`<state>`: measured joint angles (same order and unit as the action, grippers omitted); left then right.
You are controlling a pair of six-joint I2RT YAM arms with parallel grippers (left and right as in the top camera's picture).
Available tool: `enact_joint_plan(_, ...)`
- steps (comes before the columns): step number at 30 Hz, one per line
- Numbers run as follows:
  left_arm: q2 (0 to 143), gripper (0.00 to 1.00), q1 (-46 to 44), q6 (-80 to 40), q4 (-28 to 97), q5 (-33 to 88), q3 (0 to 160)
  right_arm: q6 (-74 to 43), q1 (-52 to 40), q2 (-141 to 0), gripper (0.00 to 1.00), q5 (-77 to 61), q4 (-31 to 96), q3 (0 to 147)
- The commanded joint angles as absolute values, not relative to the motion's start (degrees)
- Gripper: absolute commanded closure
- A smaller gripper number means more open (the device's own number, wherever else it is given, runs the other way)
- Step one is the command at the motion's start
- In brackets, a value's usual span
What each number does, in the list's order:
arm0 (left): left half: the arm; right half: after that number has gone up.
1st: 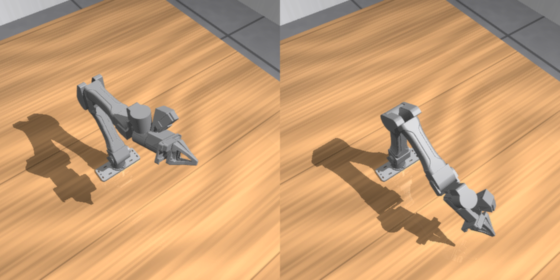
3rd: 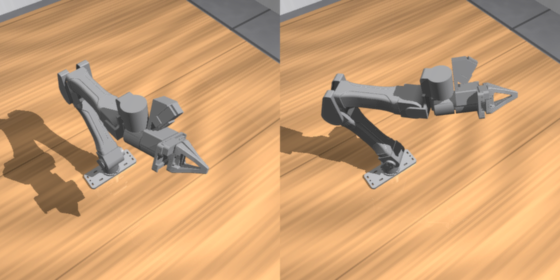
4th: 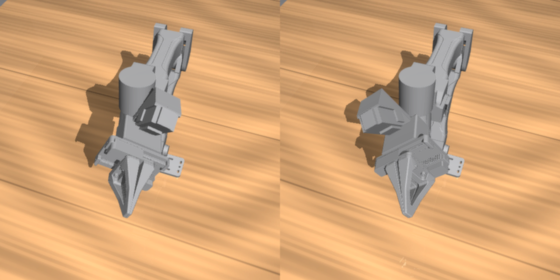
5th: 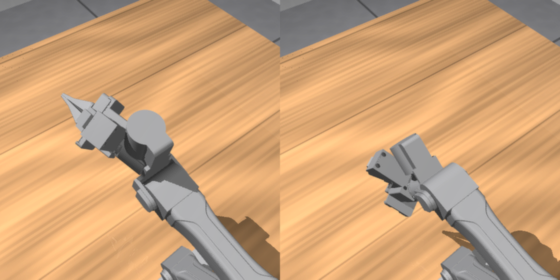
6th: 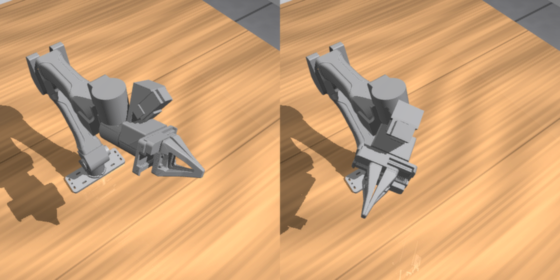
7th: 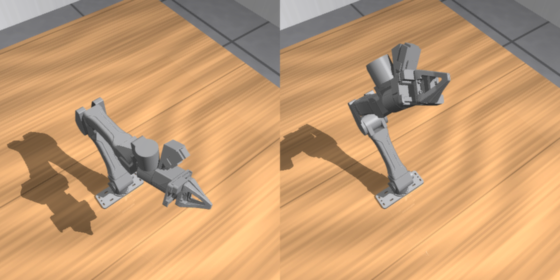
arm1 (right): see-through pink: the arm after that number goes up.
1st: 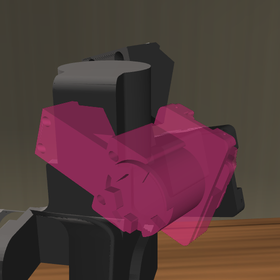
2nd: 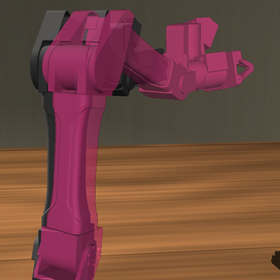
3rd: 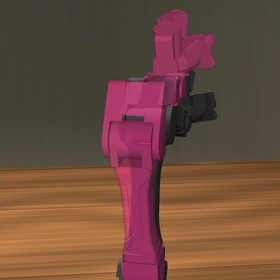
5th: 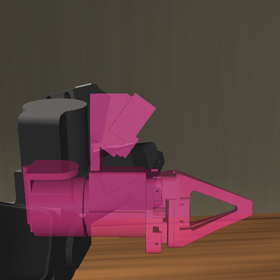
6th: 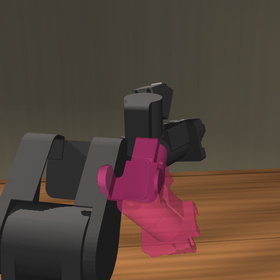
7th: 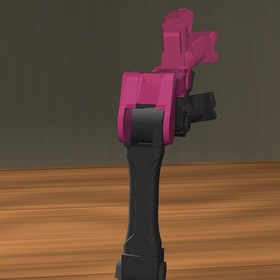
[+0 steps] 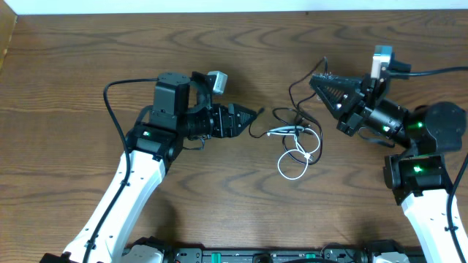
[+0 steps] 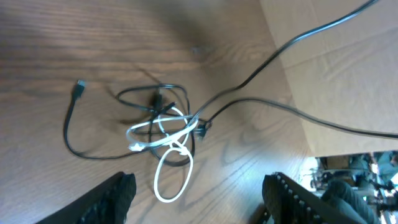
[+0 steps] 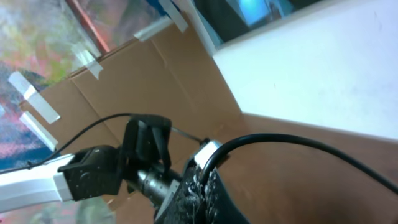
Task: Untangle cables
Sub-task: 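Pull the left and right grippers outward to stretch the cables apart, then release the cables and move both grippers back beside the loose cables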
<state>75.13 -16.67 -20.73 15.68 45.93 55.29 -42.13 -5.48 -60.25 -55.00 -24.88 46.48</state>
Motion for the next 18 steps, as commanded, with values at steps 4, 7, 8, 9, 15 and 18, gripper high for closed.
enact_joint_plan(4, 75.24, 0.29, -17.12, -19.9, 18.0, 42.59, 55.61, -36.84, -5.28, -60.03, 0.99, -29.15, 3.64, 46.81)
enact_joint_plan(7, 75.24, 0.29, -17.12, -18.81, 21.02, 42.57, 55.61, -36.99, -5.28, -61.06, 0.99, 1.67, 23.49, 46.81)
enact_joint_plan(8, 75.24, 0.29, -17.12, -18.22, 22.15, 42.5, 55.61, -38.04, -5.28, -61.69, 0.99, 9.47, 27.57, 46.81)
enact_joint_plan(9, 75.24, 0.29, -17.12, -17.67, 23.27, 42.13, 55.61, -38.76, -5.23, -62.39, 0.99, 15.66, 30.81, 46.81)
enact_joint_plan(15, 75.24, 0.29, -17.15, -17.58, 28.29, 35.48, 55.51, -37.67, -4.71, -65.91, 0.6, 19.55, 36.45, 46.81)
enact_joint_plan(18, 75.61, 0.29, -17.15, -17.58, 28.36, 35.0, 55.31, -33.61, -4.78, -66.78, 0.51, 6.28, 35.4, 46.81)
